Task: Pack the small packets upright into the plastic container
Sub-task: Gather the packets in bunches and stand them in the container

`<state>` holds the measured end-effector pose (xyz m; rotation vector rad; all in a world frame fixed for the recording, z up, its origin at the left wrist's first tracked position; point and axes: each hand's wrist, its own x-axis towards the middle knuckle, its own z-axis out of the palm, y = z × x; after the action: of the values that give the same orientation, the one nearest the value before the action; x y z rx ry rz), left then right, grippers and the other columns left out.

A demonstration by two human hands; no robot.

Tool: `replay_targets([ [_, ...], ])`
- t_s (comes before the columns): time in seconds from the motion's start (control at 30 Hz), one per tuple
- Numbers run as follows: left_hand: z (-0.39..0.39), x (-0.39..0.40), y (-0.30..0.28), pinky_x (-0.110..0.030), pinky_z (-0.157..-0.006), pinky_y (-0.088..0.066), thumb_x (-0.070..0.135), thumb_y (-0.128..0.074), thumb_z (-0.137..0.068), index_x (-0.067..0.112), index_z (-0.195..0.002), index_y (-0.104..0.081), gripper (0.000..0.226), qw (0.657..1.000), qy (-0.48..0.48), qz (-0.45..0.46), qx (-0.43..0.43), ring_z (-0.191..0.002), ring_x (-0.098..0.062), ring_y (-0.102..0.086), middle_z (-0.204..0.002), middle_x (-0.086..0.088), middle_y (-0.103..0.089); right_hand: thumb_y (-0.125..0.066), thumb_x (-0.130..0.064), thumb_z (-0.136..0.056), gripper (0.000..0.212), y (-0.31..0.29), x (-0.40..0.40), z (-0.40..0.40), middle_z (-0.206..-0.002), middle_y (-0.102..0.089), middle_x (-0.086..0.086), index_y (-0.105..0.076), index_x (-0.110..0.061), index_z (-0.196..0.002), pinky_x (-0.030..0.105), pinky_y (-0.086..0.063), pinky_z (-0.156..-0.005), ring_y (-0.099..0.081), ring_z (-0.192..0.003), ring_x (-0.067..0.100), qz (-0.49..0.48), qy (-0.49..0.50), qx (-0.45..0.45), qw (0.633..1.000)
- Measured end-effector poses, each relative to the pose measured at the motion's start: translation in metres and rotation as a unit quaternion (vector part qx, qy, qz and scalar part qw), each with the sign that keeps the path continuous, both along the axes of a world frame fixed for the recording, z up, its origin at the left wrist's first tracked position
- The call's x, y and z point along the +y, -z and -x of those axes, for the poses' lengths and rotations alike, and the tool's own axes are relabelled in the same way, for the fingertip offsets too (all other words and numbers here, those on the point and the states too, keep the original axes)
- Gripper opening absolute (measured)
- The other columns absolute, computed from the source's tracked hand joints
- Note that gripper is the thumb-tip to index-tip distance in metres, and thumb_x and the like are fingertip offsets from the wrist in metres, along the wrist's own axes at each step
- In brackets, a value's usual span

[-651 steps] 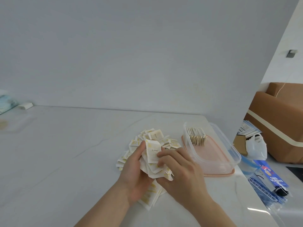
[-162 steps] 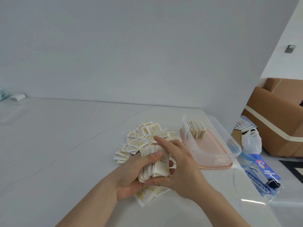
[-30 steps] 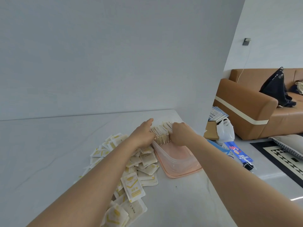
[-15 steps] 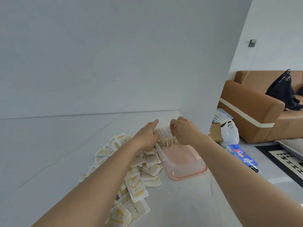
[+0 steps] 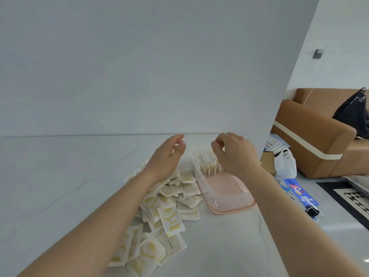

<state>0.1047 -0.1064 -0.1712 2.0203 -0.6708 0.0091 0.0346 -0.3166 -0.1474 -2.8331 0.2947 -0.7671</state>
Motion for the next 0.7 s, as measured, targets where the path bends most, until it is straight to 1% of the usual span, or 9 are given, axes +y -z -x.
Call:
replay_targets([
  [0.1, 0.025, 0.044, 0.000, -0.027, -0.087, -0.046, 0.042, -0.039, -0.107, 0.031, -0.121, -0.066, 0.033, 0.995, -0.012, 0.097, -0.008, -0.099, -0.005, -0.064, -0.107, 0.009, -0.073, -0.047, -0.036, -0.103, 0.040, -0.003, 0.051, 0.049, -0.057, -0.045, -0.006, -0.044, -0.019, -0.067, 0.033, -0.031, -0.052, -0.045, -0.056, 0.018, -0.069, -0.104, -0.145, 0.982],
  [0.17, 0.046, 0.071, 0.004, -0.028, -0.070, -0.044, 0.038, -0.036, -0.105, 0.018, -0.108, -0.071, 0.041, 0.989, 0.013, 0.142, 0.041, -0.077, -0.019, -0.062, -0.089, -0.004, -0.073, -0.047, -0.034, -0.104, 0.045, 0.010, 0.089, 0.076, -0.051, -0.030, -0.007, -0.031, -0.020, -0.063, 0.032, -0.026, -0.048, -0.034, -0.049, 0.018, -0.090, -0.210, -0.162, 0.960],
  [0.23, 0.067, 0.089, 0.012, -0.028, -0.059, -0.040, 0.034, -0.034, -0.110, 0.007, -0.096, -0.071, 0.049, 0.980, 0.024, 0.183, 0.072, -0.061, -0.023, -0.052, -0.070, -0.012, -0.064, -0.050, -0.034, -0.103, 0.043, 0.033, 0.116, 0.086, -0.055, -0.034, -0.008, -0.035, -0.021, -0.065, 0.030, -0.030, -0.047, -0.034, -0.050, 0.015, -0.063, -0.250, -0.145, 0.955],
  [0.3, 0.082, 0.101, 0.017, -0.027, -0.051, -0.034, 0.037, -0.033, -0.111, 0.006, -0.080, -0.068, 0.056, 0.975, -0.025, 0.209, 0.075, -0.051, -0.020, -0.039, -0.055, -0.010, -0.048, -0.053, -0.040, -0.098, 0.029, 0.053, 0.132, 0.081, -0.071, -0.053, -0.009, -0.051, -0.023, -0.074, 0.032, -0.043, -0.053, -0.050, -0.063, 0.014, -0.020, -0.228, -0.095, 0.969],
  [0.37, 0.091, 0.108, 0.021, -0.026, -0.047, -0.026, 0.044, -0.035, -0.108, 0.007, -0.067, -0.059, 0.061, 0.966, -0.077, 0.234, 0.071, -0.047, -0.016, -0.029, -0.048, -0.003, -0.033, -0.056, -0.050, -0.088, 0.027, 0.063, 0.142, 0.076, -0.103, -0.063, -0.014, -0.063, -0.028, -0.103, 0.032, -0.053, -0.071, -0.058, -0.097, 0.012, -0.011, -0.196, -0.041, 0.980],
  [0.43, 0.094, 0.112, 0.023, -0.026, -0.047, -0.021, 0.045, -0.036, -0.104, 0.004, -0.061, -0.049, 0.061, 0.960, -0.107, 0.255, 0.050, -0.046, -0.014, -0.025, -0.047, 0.002, -0.029, -0.056, -0.057, -0.081, 0.059, 0.074, 0.148, 0.070, -0.143, -0.051, -0.012, -0.053, -0.032, -0.135, 0.033, -0.050, -0.098, -0.043, -0.133, 0.014, -0.029, -0.193, 0.020, 0.981],
  [0.5, 0.095, 0.114, 0.024, -0.024, -0.045, -0.023, 0.045, -0.037, -0.101, 0.005, -0.057, -0.045, 0.060, 0.955, -0.123, 0.269, 0.035, -0.044, -0.012, -0.027, -0.046, 0.004, -0.032, -0.054, -0.064, -0.078, 0.084, 0.081, 0.153, 0.068, -0.166, -0.022, -0.007, -0.030, -0.037, -0.154, 0.038, -0.032, -0.118, -0.018, -0.153, 0.018, -0.046, -0.185, 0.089, 0.978],
  [0.6, 0.090, 0.114, 0.028, -0.020, -0.046, -0.026, 0.043, -0.036, -0.100, 0.002, -0.057, -0.042, 0.059, 0.954, -0.127, 0.270, 0.022, -0.045, -0.011, -0.029, -0.045, 0.007, -0.034, -0.054, -0.074, -0.076, 0.094, 0.090, 0.151, 0.062, -0.169, -0.018, -0.008, -0.022, -0.040, -0.158, 0.040, -0.021, -0.124, -0.013, -0.156, 0.018, -0.045, -0.157, 0.145, 0.976],
  [0.7, 0.079, 0.113, 0.038, -0.018, -0.050, -0.028, 0.041, -0.036, -0.101, -0.004, -0.061, -0.040, 0.061, 0.960, -0.133, 0.248, 0.010, -0.049, -0.014, -0.027, -0.048, 0.003, -0.032, -0.055, -0.071, -0.076, 0.079, 0.096, 0.148, 0.058, -0.152, -0.048, -0.014, -0.047, -0.038, -0.147, 0.038, -0.039, -0.113, -0.042, -0.141, 0.016, -0.019, -0.141, 0.087, 0.986],
])
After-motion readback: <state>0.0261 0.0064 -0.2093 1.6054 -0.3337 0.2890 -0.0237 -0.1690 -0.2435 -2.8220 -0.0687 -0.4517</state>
